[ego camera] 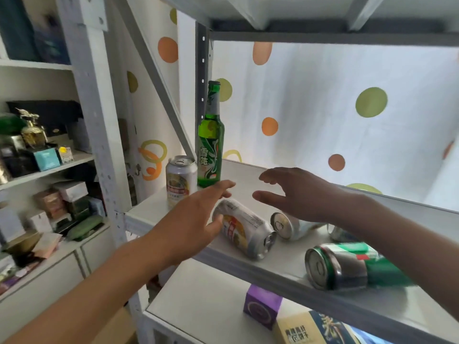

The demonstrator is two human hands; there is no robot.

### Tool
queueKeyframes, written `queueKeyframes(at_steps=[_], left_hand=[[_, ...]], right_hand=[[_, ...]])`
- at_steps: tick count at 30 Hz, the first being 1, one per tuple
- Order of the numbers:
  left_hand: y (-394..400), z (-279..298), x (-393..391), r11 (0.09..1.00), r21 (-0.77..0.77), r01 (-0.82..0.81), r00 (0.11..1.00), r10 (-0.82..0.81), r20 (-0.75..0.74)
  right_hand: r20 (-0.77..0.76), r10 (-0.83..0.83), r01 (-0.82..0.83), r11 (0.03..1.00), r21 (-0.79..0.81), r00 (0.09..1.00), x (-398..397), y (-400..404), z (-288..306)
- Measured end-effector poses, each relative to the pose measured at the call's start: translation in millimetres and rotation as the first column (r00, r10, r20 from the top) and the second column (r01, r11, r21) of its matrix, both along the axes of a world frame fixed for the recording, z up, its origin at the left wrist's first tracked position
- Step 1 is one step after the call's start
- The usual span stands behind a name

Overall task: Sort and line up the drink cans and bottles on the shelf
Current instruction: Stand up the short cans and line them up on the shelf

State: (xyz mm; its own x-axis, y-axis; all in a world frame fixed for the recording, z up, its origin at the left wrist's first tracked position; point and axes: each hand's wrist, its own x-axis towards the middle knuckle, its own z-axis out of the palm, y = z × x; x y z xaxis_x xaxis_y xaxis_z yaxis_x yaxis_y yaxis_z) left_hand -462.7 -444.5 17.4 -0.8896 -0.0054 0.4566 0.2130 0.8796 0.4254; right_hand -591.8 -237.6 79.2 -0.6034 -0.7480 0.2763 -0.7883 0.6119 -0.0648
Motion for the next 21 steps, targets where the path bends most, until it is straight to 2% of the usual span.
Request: queueKeyframes(at_steps=[4, 10, 14, 21], left_hand=[[4, -4, -9, 0.997, -0.072, 0.027, 0.999, -0.025, 0.027], [5, 3, -14, 0.97, -0.164, 0.177, 0.977, -0.153, 0.147], [5, 2, -17, 0.953, -0.245, 0.178, 0.966, -0.122, 0.226], [10, 6, -24, 0.888, -0.425, 0.176, 0.982, -0.129, 0.138]], right_hand=[[-0.028, 0.01, -0.01, 1.0, 0.024, 1.0, 11, 15, -1], [0.001, 0.023, -0.023, 0.997, 0.07, 1.0, 23, 23, 2], [0.006, 0.042, -0.043, 0.994, 0.099, 0.999, 26, 24, 3], [-0.002, 0.045, -0.044, 0.992, 0.116, 0.999, 25, 27, 3]])
